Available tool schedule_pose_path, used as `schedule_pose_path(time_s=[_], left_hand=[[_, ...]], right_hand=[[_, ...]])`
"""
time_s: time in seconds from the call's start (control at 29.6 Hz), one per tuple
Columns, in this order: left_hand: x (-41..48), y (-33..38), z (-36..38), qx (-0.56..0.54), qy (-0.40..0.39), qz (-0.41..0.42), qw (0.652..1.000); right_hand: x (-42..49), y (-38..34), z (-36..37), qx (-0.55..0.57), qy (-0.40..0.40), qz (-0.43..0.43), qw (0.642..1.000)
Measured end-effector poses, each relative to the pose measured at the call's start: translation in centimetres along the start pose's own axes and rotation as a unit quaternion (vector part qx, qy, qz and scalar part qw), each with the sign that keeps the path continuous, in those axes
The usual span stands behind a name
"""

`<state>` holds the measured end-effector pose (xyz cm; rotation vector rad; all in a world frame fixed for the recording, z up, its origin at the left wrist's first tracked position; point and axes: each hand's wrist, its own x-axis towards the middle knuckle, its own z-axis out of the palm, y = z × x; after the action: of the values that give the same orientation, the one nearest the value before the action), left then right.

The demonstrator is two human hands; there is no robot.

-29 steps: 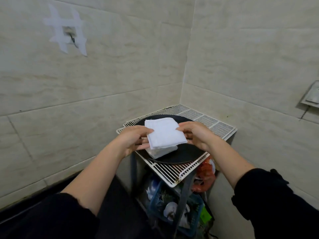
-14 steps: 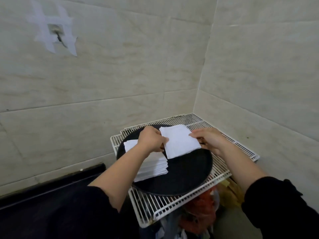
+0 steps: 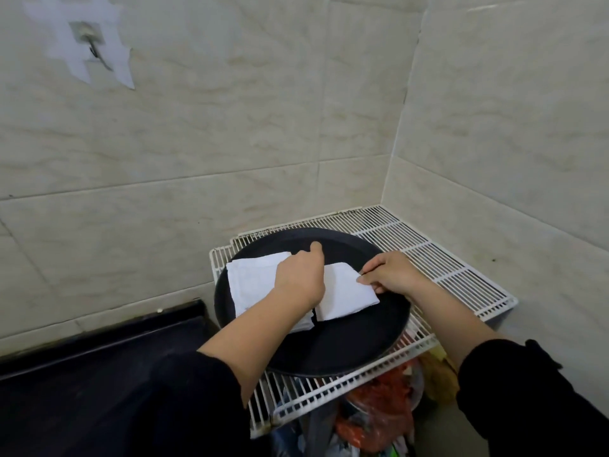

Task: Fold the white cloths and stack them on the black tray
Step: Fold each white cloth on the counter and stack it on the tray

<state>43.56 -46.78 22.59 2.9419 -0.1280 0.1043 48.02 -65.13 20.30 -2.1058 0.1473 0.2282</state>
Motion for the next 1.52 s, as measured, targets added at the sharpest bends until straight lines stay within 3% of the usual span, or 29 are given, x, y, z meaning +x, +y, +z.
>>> schedule_pose_path(time_s=[0.2,0.54,0.95,1.08,1.25,1.52], left_hand=[[0.3,0.7,0.9,0.058,-0.005,0.021,0.998],[0.4,1.0,1.8,0.065,-0.012,0.009,0.998],[0.2,0.9,2.4,0.053,0.006,0.008,0.999],[0.0,0.0,2.0,-0.046,0.046,0.019,0.998],[-1.3,-3.3,-0.3,-0.200,0.145,-0.008,0.969],[-7.1,-12.3,-4.8,-0.220,0.273,-0.067,0.934]], right_hand=[[0.2,0.6,0.2,-0.020,0.014,-0.005,1.000],[0.3,1.1,-0.3,-0.045,0.037,-0.015,0.998],[-0.4,0.6,0.8,-0.184,0.073,-0.065,0.978],[-0.6,0.2,1.4,-0.205,0.097,-0.102,0.969],[-1.7,-2.0,3.8,-0.154,0.111,-0.185,0.964],[-5.7,-11.3,10.1,-0.128,0.098,-0.307,0.938]])
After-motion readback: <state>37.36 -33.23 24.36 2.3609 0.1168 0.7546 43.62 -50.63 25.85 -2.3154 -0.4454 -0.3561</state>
